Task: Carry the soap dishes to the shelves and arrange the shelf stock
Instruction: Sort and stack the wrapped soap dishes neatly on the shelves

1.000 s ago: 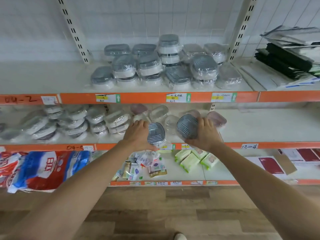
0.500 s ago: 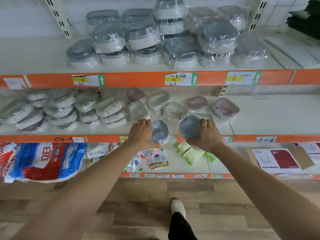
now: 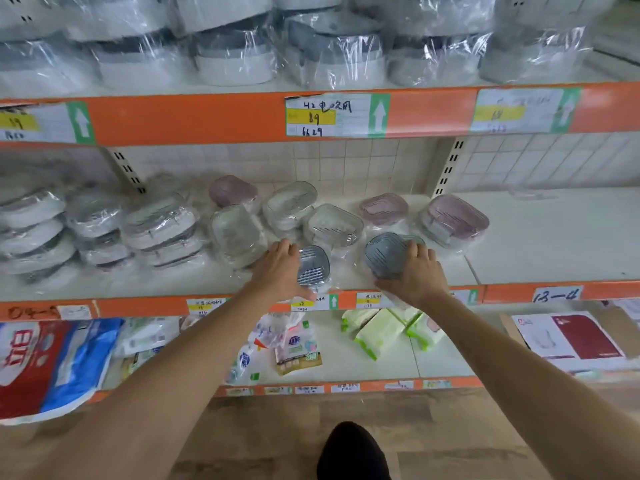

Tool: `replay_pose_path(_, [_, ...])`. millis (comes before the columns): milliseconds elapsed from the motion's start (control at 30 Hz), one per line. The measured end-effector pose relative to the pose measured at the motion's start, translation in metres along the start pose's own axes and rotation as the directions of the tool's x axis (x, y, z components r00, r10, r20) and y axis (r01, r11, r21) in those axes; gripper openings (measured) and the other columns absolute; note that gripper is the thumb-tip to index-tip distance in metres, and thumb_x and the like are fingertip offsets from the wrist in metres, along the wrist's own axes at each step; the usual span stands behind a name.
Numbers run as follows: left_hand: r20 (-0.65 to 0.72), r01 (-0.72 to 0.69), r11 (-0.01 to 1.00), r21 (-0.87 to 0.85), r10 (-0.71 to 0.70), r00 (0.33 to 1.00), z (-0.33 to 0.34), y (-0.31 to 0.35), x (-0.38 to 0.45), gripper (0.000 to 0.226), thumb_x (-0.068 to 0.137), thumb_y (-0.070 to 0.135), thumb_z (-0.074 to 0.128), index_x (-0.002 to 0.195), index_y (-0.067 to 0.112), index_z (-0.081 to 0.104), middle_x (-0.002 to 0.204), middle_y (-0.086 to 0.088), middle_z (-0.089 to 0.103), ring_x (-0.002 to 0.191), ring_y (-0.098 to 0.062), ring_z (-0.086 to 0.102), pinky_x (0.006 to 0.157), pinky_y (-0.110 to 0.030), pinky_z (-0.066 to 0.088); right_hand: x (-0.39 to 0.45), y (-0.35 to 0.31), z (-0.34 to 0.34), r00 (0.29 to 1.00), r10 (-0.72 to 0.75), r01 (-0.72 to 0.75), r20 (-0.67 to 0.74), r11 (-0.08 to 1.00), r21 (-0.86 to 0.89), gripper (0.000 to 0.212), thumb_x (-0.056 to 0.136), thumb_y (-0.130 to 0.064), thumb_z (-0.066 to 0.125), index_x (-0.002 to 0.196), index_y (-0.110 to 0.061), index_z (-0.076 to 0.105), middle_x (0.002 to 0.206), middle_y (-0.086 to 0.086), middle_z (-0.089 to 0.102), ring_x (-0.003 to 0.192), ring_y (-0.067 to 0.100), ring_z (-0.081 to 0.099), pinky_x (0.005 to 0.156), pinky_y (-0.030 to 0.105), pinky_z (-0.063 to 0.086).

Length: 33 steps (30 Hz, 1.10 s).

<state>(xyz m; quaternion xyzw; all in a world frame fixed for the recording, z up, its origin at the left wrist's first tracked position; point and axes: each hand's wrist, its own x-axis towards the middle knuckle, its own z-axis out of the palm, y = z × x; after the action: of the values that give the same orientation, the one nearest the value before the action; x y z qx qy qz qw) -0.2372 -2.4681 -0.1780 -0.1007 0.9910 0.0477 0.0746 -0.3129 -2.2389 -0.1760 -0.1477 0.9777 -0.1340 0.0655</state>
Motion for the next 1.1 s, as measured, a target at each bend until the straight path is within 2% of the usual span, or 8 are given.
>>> replay_pose_path(233, [0.009, -0.005, 1.0, 0.012, 0.005, 1.0, 0.012, -0.005, 0.035, 0.101, 0.063, 0.063, 0.077, 0.137, 0.006, 0.038, 0.132, -0.006, 0.041, 0.124, -0.023, 0.04, 0.1, -0.032, 0.036, 0.033, 0.003, 0.006, 0.999, 0.007, -0.007, -0.046, 1.0, 0.01, 0.095, 0.073, -0.051, 0.073, 0.14, -0.002, 0.026, 0.139, 0.015, 0.037, 0.131, 0.031, 0.032, 0.106, 0.037, 0.029])
replay_pose_path(333, [0.02, 0.017, 1.0, -0.019, -0.017, 1.0, 0.022, 0.0, 0.045, 0.099, 0.064, 0.065, 0.074, 0.134, 0.005, 0.039, 0.133, -0.007, 0.04, 0.124, -0.023, 0.041, 0.099, -0.035, 0.039, 0.042, 0.008, 0.007, 0.998, 0.014, -0.013, -0.055, 1.0, 0.019, 0.097, 0.074, -0.051, 0.072, 0.141, -0.002, 0.024, 0.141, 0.016, 0.035, 0.132, 0.031, 0.031, 0.107, 0.038, 0.029])
replay_pose_path(533, [0.01, 0.067, 0.997, -0.044, -0.066, 0.998, 0.026, 0.004, 0.06, 0.108, 0.067, 0.071, 0.068, 0.142, 0.002, 0.032, 0.139, -0.011, 0.037, 0.127, -0.027, 0.041, 0.101, -0.037, 0.04, 0.057, 0.014, 0.004, 0.994, 0.058, -0.052, -0.097, 0.997, 0.057, 0.102, 0.076, -0.055, 0.069, 0.146, -0.002, 0.017, 0.147, 0.017, 0.03, 0.137, 0.031, 0.027, 0.108, 0.041, 0.028])
replay_pose_path(700, [0.021, 0.054, 0.998, 0.015, -0.054, 0.998, 0.026, 0.003, 0.061, 0.113, 0.066, 0.075, 0.065, 0.143, 0.001, 0.028, 0.138, -0.011, 0.036, 0.127, -0.026, 0.039, 0.101, -0.036, 0.039, 0.068, 0.011, 0.005, 0.992, 0.125, -0.125, -0.009, 0.992, 0.015, 0.111, 0.08, -0.062, 0.06, 0.15, -0.001, -0.001, 0.154, 0.016, 0.015, 0.142, 0.03, 0.016, 0.113, 0.042, 0.022])
replay_pose_path(800, [-0.016, 0.022, 0.999, 0.031, -0.022, 1.0, 0.019, 0.006, 0.057, 0.11, 0.066, 0.074, 0.065, 0.14, 0.001, 0.031, 0.137, -0.011, 0.037, 0.127, -0.026, 0.038, 0.102, -0.035, 0.037, 0.07, 0.006, -0.001, 0.99, 0.14, -0.14, 0.03, 0.99, -0.016, 0.113, 0.08, -0.064, 0.059, 0.149, 0.0, -0.005, 0.156, 0.015, 0.012, 0.143, 0.029, 0.013, 0.114, 0.041, 0.021])
replay_pose_path(933, [-0.043, -0.025, 0.996, 0.089, 0.029, 0.999, 0.005, 0.011, 0.047, 0.1, 0.069, 0.071, 0.066, 0.136, 0.002, 0.037, 0.134, -0.01, 0.04, 0.124, -0.024, 0.041, 0.1, -0.032, 0.037, 0.063, 0.002, -0.01, 0.996, 0.089, -0.09, -0.019, 0.995, -0.043, 0.107, 0.081, -0.064, 0.058, 0.15, -0.002, 0.004, 0.154, 0.015, 0.018, 0.142, 0.029, 0.019, 0.115, 0.038, 0.018])
replay_pose_path(1100, [-0.005, -0.07, 0.991, 0.111, 0.071, 0.997, -0.011, 0.017, 0.023, 0.086, 0.075, 0.067, 0.064, 0.13, 0.004, 0.045, 0.13, -0.009, 0.045, 0.119, -0.024, 0.046, 0.097, -0.034, 0.04, 0.043, -0.014, -0.025, 0.997, -0.031, 0.019, -0.076, 0.988, -0.156, 0.079, 0.087, -0.054, 0.054, 0.143, -0.006, 0.026, 0.144, 0.013, 0.033, 0.134, 0.029, 0.029, 0.11, 0.039, 0.025])
